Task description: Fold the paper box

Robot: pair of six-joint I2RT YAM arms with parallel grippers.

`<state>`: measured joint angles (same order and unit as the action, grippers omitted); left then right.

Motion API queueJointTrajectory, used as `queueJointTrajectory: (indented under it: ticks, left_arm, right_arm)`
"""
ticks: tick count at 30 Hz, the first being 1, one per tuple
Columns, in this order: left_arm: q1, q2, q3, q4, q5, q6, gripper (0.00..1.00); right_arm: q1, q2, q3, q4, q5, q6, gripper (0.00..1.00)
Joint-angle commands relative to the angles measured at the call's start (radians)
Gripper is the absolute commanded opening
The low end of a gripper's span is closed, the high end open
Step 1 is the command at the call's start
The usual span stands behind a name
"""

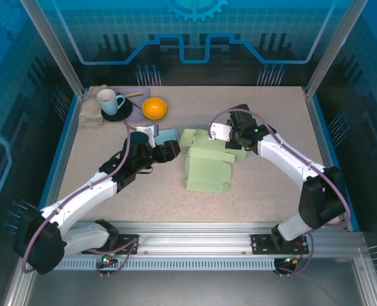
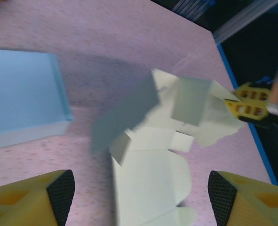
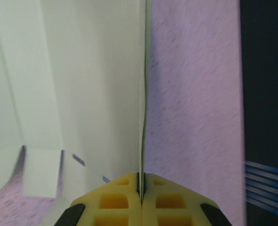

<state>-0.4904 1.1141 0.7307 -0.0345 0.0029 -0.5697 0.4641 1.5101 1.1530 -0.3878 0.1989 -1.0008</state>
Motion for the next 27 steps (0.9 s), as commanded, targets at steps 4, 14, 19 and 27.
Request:
queueJointTrajectory:
  ticks: [4,14,19,27]
  left_arm:
    - [0.033,-0.047,-0.060,-0.051,-0.083,0.207,0.73]
    - [0.020,-0.066,-0.284,0.177,-0.040,0.232,0.52]
    - [0.014,-0.052,-0.310,0.169,-0.072,0.253,0.52]
    - [0.004,0.050,-0.261,0.187,-0.034,0.288,0.52]
  right_arm:
    - [0.081,-0.083,-0.181,0.383,0.037,-0.257,0.00]
    - [0.166,-0.087,-0.369,0.679,0.133,-0.343,0.00]
    - [0.185,-0.069,-0.438,0.759,0.153,-0.335,0.00]
    - [0.189,-0.038,-0.450,0.765,0.154,-0.315,0.00]
